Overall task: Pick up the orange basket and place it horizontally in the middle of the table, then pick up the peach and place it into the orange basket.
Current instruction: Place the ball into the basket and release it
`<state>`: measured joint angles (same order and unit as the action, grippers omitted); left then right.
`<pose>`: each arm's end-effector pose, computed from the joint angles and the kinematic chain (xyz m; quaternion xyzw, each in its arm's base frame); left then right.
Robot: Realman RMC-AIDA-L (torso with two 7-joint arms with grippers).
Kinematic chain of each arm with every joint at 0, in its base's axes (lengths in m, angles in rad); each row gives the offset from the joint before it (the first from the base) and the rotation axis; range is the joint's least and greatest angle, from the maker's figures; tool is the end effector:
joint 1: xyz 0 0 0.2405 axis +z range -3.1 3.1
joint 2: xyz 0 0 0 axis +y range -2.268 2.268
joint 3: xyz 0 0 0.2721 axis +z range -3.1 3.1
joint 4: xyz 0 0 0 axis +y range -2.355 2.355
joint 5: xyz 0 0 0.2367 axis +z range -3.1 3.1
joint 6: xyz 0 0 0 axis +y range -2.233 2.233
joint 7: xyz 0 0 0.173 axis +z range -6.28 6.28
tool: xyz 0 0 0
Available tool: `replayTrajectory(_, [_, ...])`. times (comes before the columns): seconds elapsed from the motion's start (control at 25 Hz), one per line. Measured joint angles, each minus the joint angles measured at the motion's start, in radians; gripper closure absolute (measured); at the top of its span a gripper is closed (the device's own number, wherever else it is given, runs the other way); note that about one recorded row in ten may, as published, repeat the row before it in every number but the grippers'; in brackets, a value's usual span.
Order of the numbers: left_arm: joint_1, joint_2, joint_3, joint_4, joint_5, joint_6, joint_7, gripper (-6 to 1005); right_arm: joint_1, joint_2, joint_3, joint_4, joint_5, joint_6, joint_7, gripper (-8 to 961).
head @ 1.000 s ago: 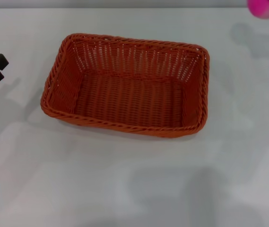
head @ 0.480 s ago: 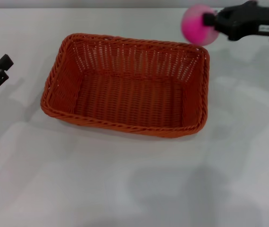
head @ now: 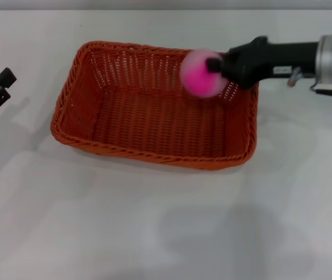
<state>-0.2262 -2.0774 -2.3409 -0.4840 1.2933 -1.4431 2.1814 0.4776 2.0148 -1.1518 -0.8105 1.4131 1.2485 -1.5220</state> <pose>-0.3538 0.3187 0.0030 -0.8058 -0.2354 -0.3821 0.3862 0.2563 0.4059 -0.0333 -0.9362 0.2379 0.1905 0.1748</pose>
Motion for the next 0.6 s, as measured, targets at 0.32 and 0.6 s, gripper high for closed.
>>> replayTrajectory(0.32, [-0.004, 0.002, 0.000, -0.001, 0.003, 0.000, 0.001, 265, 0.038, 0.005, -0.090, 0.066, 0.001, -0.066, -0.016, 860])
replayTrajectory(0.6, [-0.005, 0.002, 0.000, -0.001, 0.004, 0.000, 0.001, 266, 0.033, 0.006, -0.090, 0.075, 0.003, -0.085, -0.026, 639])
